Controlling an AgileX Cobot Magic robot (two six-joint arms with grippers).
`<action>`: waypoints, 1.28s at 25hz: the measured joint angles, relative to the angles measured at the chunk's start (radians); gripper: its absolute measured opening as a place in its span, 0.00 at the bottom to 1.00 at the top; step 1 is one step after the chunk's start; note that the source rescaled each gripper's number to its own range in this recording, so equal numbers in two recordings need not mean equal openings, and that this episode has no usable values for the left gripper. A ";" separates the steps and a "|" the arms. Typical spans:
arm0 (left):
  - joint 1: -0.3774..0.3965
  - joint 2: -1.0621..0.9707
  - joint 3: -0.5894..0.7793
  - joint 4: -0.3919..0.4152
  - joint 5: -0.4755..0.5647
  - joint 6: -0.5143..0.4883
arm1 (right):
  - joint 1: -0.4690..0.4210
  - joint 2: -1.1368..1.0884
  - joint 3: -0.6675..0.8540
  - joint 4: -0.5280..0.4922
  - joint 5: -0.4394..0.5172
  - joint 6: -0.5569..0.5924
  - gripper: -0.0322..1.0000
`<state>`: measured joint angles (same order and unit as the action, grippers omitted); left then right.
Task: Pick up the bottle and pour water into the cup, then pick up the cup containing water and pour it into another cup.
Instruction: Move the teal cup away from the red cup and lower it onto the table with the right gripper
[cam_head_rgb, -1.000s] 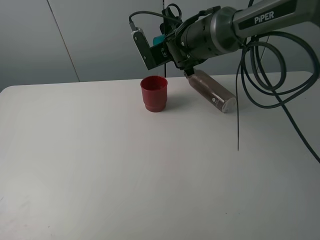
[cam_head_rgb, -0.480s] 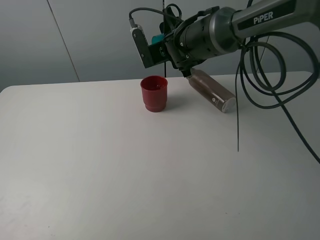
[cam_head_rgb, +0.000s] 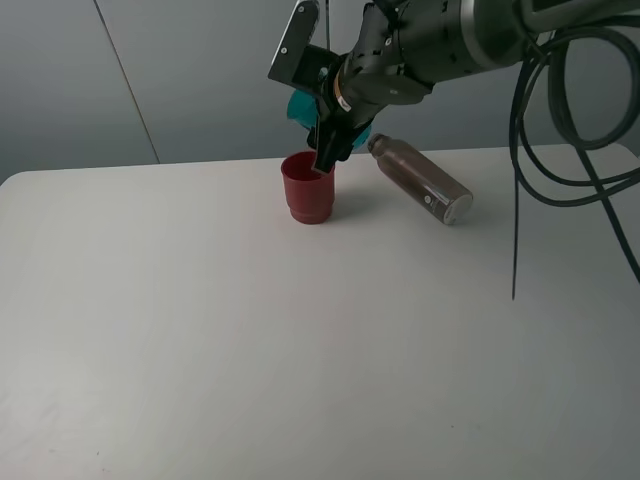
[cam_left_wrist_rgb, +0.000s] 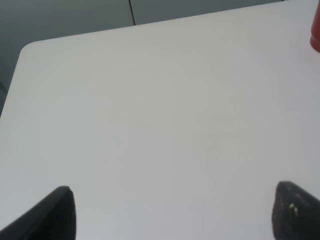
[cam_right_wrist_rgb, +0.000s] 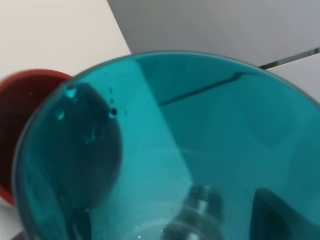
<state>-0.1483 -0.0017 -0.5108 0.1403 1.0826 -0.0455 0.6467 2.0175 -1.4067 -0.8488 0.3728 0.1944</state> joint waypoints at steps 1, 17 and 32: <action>0.000 0.000 0.000 0.000 0.000 0.000 | -0.010 -0.010 0.039 0.048 -0.042 0.000 0.17; 0.000 0.000 0.000 0.000 0.000 0.000 | -0.165 0.039 0.538 0.230 -0.842 -0.056 0.17; 0.000 0.000 0.000 0.000 0.000 0.000 | -0.175 0.110 0.550 0.232 -1.007 -0.039 0.79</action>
<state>-0.1483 -0.0017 -0.5108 0.1403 1.0826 -0.0455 0.4715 2.1274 -0.8564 -0.6167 -0.6339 0.1550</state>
